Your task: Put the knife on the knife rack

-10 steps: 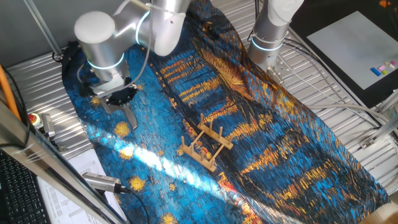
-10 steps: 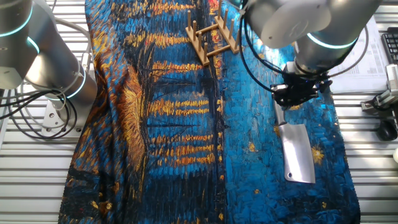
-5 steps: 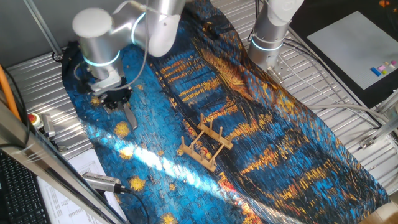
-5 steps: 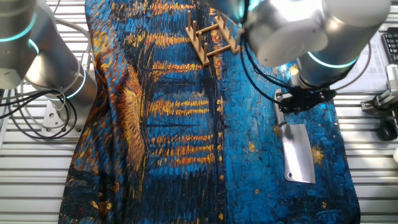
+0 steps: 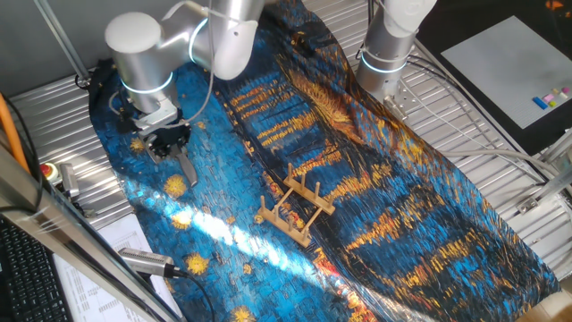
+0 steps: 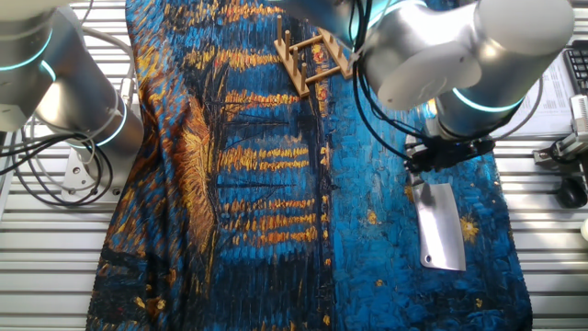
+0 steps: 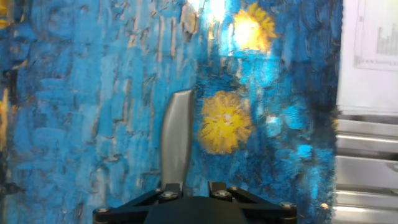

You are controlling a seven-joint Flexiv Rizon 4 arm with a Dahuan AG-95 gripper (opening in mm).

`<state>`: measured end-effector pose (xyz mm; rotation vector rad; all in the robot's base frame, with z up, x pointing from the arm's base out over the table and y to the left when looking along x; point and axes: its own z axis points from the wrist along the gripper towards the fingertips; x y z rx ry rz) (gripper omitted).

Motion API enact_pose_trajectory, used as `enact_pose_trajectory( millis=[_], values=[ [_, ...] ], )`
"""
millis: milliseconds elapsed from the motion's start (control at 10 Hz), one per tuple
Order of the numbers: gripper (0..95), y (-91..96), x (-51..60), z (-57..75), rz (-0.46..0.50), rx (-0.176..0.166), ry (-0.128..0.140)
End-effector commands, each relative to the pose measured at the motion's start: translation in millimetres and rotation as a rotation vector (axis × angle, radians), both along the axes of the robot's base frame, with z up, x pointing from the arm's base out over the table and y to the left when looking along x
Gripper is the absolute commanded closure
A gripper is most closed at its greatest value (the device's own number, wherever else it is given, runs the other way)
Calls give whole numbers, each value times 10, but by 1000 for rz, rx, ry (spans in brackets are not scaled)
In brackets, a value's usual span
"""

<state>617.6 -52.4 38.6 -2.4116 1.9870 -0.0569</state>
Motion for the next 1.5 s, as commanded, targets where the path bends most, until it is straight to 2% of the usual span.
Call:
enact_pose_trajectory(
  millis=[100, 400, 500, 1000, 1500],
  values=[
    [570, -16, -47, -33, -21, -6, -8],
    [570, -18, -49, -151, -49, -11, -9],
    [570, -18, -48, -164, -53, 0, -9],
    [570, -18, -43, -174, -43, -22, -8],
    [570, -21, -50, -220, -48, -23, -8]
  ],
)
